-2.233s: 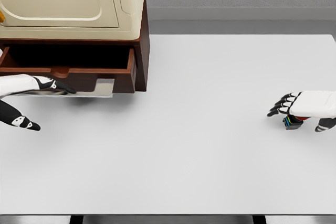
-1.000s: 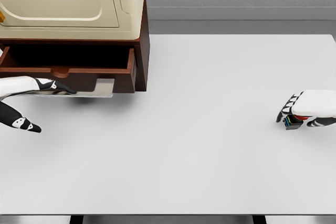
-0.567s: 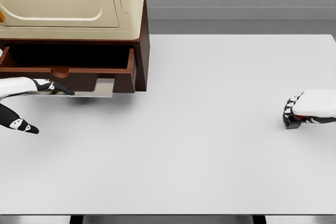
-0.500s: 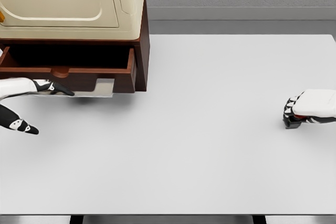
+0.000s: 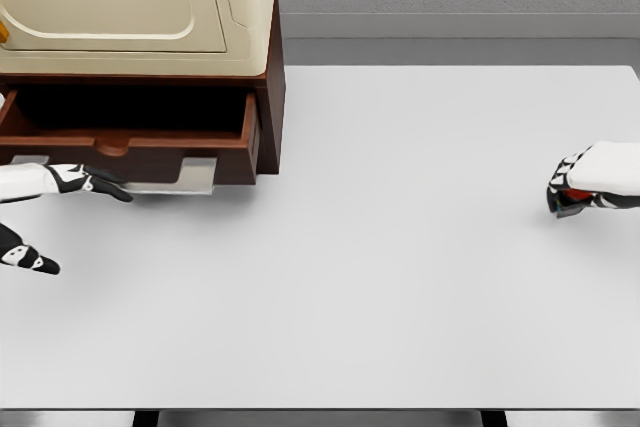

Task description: Open the cabinet drawer with left arm, and place a switch into the drawer with right arm

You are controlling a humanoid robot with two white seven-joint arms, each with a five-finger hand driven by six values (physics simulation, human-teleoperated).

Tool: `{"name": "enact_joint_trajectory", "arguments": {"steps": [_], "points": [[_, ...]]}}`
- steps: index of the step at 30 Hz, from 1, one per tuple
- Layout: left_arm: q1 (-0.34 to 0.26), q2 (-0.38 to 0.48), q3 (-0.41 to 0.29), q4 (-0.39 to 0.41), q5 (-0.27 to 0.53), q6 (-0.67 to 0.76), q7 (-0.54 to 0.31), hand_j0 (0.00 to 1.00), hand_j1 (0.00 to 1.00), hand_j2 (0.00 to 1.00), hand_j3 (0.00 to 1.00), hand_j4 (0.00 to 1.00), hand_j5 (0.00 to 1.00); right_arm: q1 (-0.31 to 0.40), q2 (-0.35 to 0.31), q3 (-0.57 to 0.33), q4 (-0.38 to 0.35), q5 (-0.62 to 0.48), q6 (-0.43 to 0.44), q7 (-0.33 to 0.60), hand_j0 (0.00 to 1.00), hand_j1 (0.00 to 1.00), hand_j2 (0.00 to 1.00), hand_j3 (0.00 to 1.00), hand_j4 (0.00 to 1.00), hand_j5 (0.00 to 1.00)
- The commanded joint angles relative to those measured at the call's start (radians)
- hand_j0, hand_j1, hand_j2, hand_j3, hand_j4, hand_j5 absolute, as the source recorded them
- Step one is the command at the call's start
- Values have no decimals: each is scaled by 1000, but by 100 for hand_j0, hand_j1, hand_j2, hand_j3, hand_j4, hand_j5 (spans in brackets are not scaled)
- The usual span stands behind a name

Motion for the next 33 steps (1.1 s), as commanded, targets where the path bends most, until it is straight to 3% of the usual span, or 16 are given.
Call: {"name": "enact_joint_trajectory", "arguments": {"steps": [1, 9, 14, 23, 33], "points": [[0, 12, 0, 0, 20, -5, 3, 91, 91, 91, 91, 91, 91, 0, 3, -3, 2, -4, 2, 0, 54, 54, 54, 54, 54, 54], [-8, 27, 5, 0, 96, -65, 3, 92, 92, 92, 92, 92, 92, 0, 6, -3, 0, -4, 2, 0, 57, 57, 57, 57, 57, 57], [-9, 44, 7, 0, 119, -71, 3, 93, 93, 93, 93, 93, 93, -3, 8, -3, 0, -6, 2, 0, 47, 47, 47, 47, 47, 47], [-12, 70, 13, 0, 158, -71, 3, 96, 96, 96, 96, 96, 96, -37, 45, -3, 0, -4, 2, 0, 52, 52, 52, 52, 52, 52], [-90, 78, 86, 0, 173, -71, 3, 100, 100, 100, 100, 100, 100, -86, 92, -1, 0, -4, 2, 0, 50, 50, 50, 50, 50, 50]]}}
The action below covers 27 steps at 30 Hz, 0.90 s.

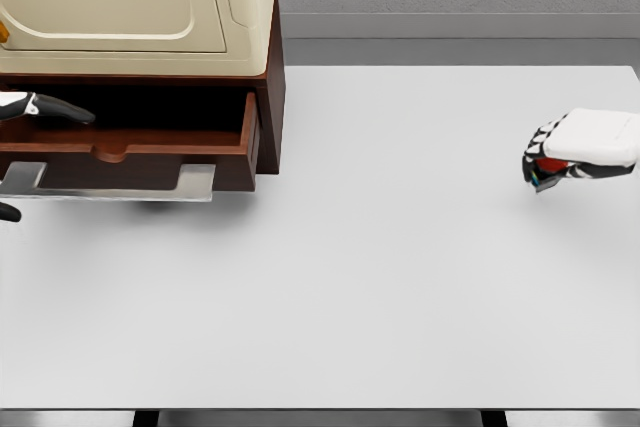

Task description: Open the cabinet drawer with left arm, and place a switch into the drawer with right arm

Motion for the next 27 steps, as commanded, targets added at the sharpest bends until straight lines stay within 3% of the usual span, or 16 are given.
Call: {"name": "enact_joint_trajectory", "arguments": {"steps": [1, 20, 27], "points": [[0, 3, 16, 0, 10, 3, 0, 100, 100, 100, 100, 100, 100, -3, 15, 0, -2, -4, 3, 0, 50, 50, 50, 50, 50, 50], [-5, 54, 16, 12, 18, 3, 0, 100, 100, 100, 100, 100, 100, -152, 143, 13, -9, -6, 3, 0, 53, 53, 53, 53, 53, 53], [-5, 52, 13, 12, 17, 3, 0, 100, 100, 100, 100, 100, 100, -270, 222, 115, -9, -6, 3, 0, 54, 54, 54, 54, 54, 54]]}}
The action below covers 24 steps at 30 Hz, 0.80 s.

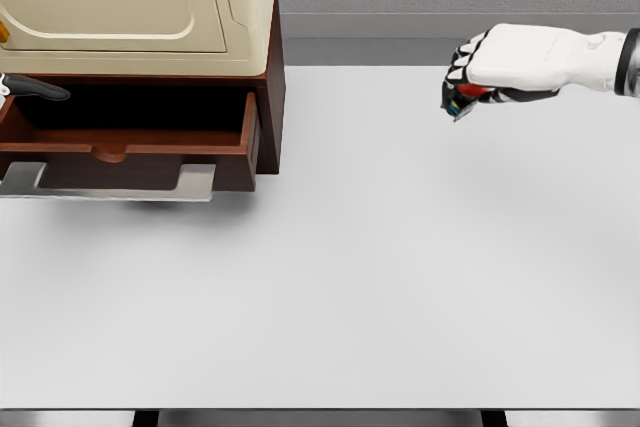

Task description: Open the cabinet drawer with left arm, and place a switch into the drawer with right arm

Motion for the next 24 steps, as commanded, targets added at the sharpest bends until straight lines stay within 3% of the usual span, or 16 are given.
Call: {"name": "enact_joint_trajectory", "arguments": {"steps": [1, 13, 24], "points": [[0, 0, 0, 0, 8, 3, 0, 100, 100, 100, 100, 100, 100, -2, 28, 30, -1, -6, 3, -1, 54, 54, 54, 54, 54, 54], [2, -3, 0, -3, 10, 3, 0, 100, 100, 100, 100, 100, 100, -109, 133, 108, -3, -6, 3, -1, 56, 56, 56, 56, 56, 56], [0, -3, 0, -3, 13, 3, 0, 100, 100, 100, 100, 100, 100, -175, 191, 166, -61, -38, 3, -1, 56, 56, 56, 56, 56, 56]]}}
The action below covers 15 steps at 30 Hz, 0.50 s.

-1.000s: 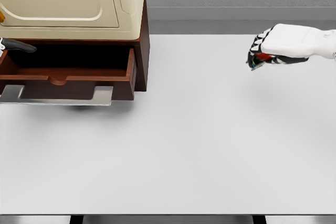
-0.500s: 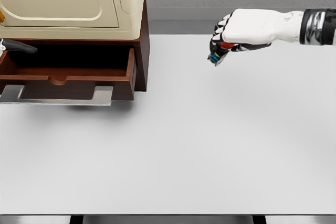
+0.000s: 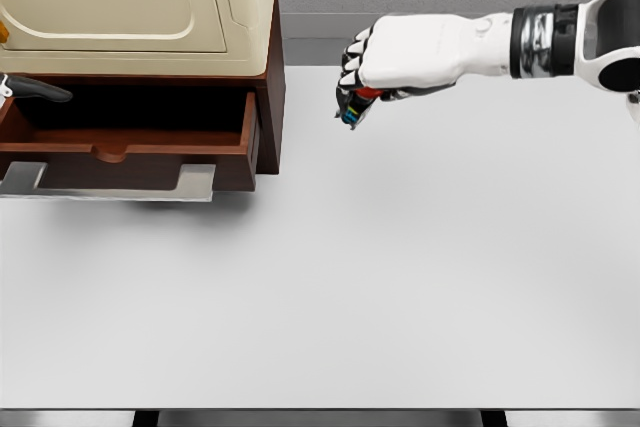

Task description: Open the cabinet drawer with left arm, and place a switch into the drawer with right arm

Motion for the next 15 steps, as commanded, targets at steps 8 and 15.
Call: {"name": "enact_joint_trajectory", "arguments": {"steps": [8, 15], "points": [[0, 1, 0, -1, 8, 3, 0, 100, 100, 100, 100, 100, 100, -35, 61, 33, -36, -11, 4, -1, 56, 56, 56, 56, 56, 56], [2, 1, 0, -3, 8, 3, 0, 100, 100, 100, 100, 100, 100, -71, 115, 42, -36, -13, 4, -1, 57, 57, 57, 57, 57, 57]]}}
